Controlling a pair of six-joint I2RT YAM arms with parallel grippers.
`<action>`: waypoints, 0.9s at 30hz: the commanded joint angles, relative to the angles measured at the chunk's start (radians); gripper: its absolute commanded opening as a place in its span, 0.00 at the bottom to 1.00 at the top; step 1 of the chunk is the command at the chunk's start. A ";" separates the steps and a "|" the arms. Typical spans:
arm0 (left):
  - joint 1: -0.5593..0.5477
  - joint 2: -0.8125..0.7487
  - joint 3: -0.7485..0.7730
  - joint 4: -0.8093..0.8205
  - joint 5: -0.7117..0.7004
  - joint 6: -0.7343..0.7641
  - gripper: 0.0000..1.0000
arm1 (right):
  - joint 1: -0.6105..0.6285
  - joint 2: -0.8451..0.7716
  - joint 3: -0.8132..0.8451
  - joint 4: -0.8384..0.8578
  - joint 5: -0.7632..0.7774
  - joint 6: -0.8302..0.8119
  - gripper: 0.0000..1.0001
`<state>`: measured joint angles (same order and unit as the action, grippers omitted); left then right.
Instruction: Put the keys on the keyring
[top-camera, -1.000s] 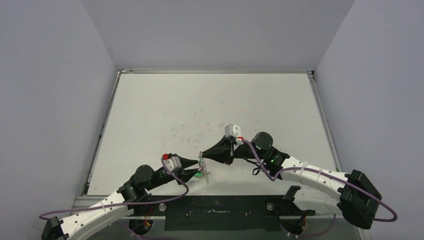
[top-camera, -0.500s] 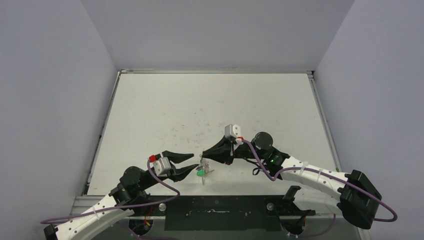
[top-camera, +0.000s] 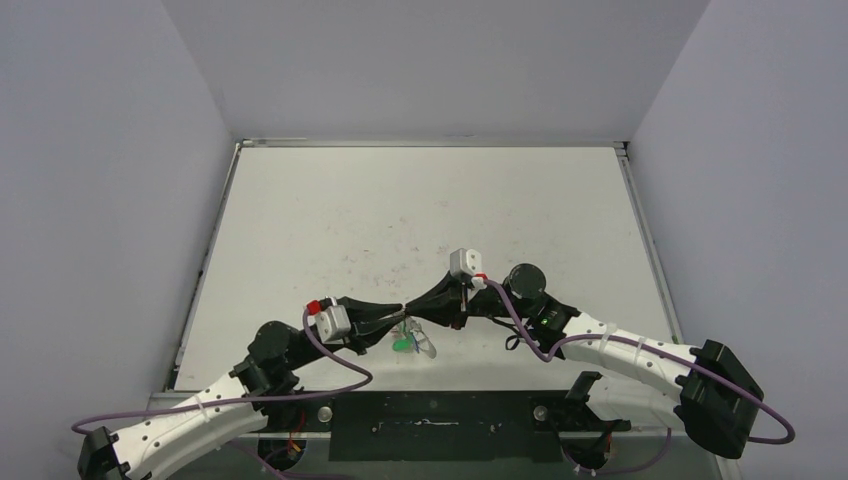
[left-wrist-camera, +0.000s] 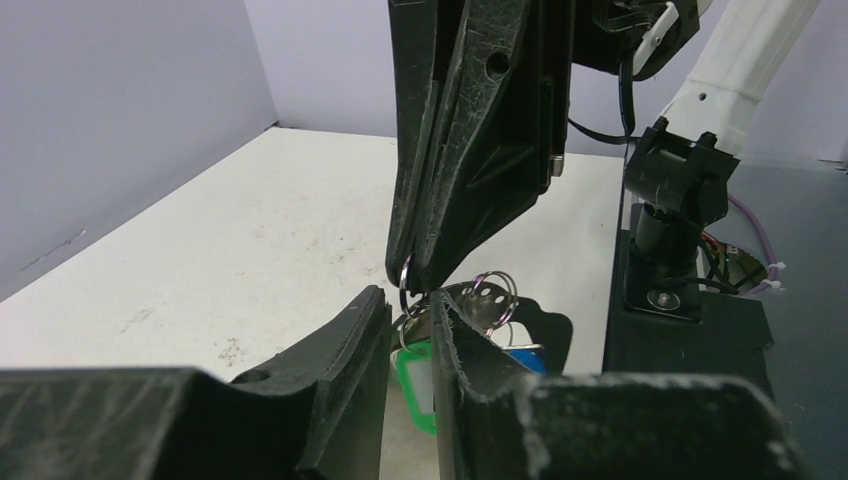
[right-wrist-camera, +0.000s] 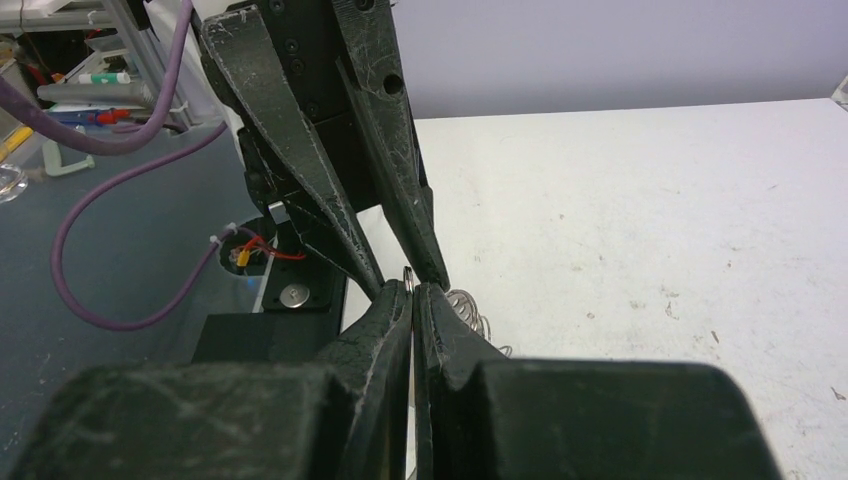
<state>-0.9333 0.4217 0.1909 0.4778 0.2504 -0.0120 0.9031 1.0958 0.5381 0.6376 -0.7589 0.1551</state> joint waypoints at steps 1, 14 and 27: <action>0.002 0.012 0.053 0.116 0.032 0.006 0.16 | 0.004 -0.028 0.013 0.057 -0.019 -0.013 0.00; 0.002 -0.046 0.061 0.023 -0.015 0.005 0.00 | 0.004 -0.032 0.018 -0.011 0.014 -0.046 0.11; 0.002 -0.009 0.230 -0.398 -0.094 0.005 0.00 | 0.003 -0.089 0.075 -0.265 0.057 -0.214 0.49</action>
<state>-0.9333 0.3943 0.3168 0.1970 0.1894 -0.0143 0.9051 1.0424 0.5423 0.4511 -0.7212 0.0345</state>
